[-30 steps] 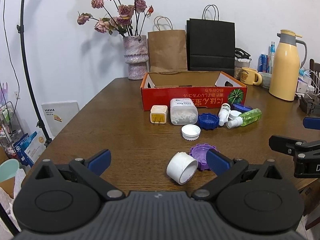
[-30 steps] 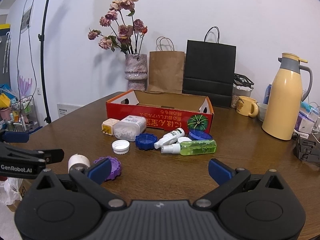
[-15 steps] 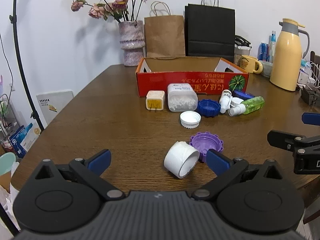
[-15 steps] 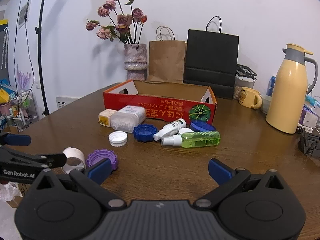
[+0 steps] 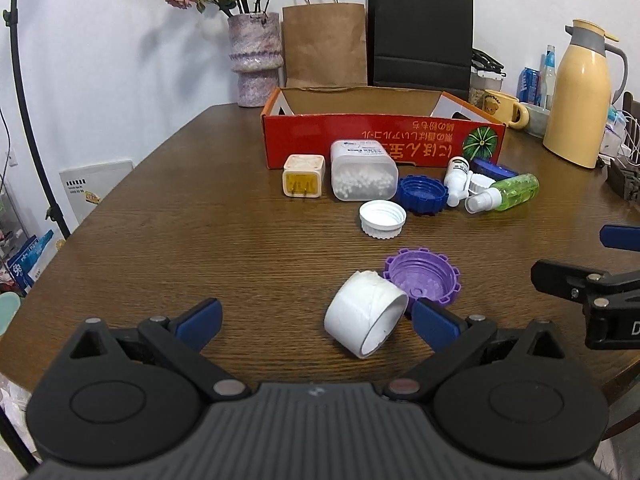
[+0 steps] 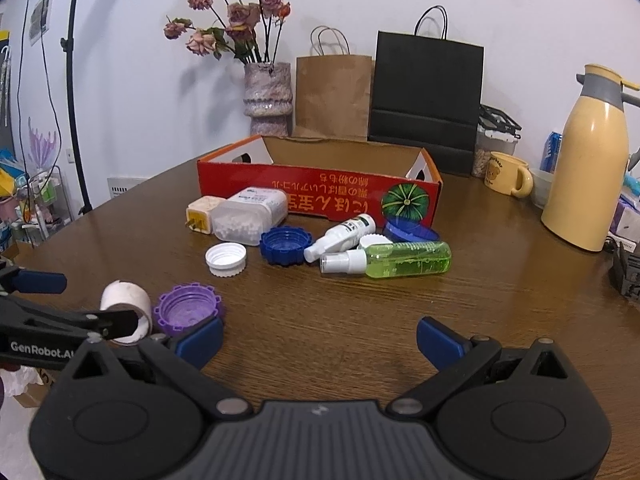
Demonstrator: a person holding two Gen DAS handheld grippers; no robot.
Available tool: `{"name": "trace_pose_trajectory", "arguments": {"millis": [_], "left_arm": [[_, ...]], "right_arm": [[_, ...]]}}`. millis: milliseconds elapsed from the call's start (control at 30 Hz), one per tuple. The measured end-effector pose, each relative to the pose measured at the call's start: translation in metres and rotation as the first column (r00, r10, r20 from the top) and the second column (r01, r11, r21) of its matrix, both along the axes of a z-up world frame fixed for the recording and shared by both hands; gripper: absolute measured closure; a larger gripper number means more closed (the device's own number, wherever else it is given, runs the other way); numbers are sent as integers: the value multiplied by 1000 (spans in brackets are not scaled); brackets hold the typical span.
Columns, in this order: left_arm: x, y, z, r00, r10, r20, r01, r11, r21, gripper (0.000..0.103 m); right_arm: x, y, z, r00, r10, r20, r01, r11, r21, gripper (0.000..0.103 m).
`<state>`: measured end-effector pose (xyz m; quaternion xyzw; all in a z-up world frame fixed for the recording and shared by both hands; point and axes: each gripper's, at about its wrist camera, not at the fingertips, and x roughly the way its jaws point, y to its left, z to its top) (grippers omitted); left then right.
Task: Organize rigid objects
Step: 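Move the left gripper onto the white tape roll and close on it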
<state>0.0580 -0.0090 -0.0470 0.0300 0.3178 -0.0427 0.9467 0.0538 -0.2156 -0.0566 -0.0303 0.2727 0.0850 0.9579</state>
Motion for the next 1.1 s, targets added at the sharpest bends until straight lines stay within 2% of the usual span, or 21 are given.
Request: {"name": "trace_pose_trajectory", "arguments": {"millis": [300,800,900,967,1033,1100], "left_arm": [[9,-4,-4,999,-36,3,36,999,-17,2],[17,-6,-8,995,-97,9,98,994,-48,43],[18,-5,-8,994,-108,10,108,993,-56,54],[19,-4,-8,993,-115,9,115,991,-64,68],[20,-3,-8,993,-122,7,122,990,-69,77],[20,-2,-8,992,-125,9,126,989,-75,77]], "right_arm": [[11,3,-7,999,12,-29,-12,1000,-3,0],[24,12,-14,997,45,-59,-45,999,-2,0],[25,15,-15,996,55,-64,-55,998,-3,0],[26,16,-16,996,60,-66,-60,998,-3,0],[27,18,-16,996,64,-68,-64,998,-3,0],[28,20,-16,995,70,-68,-70,998,-3,0]]}}
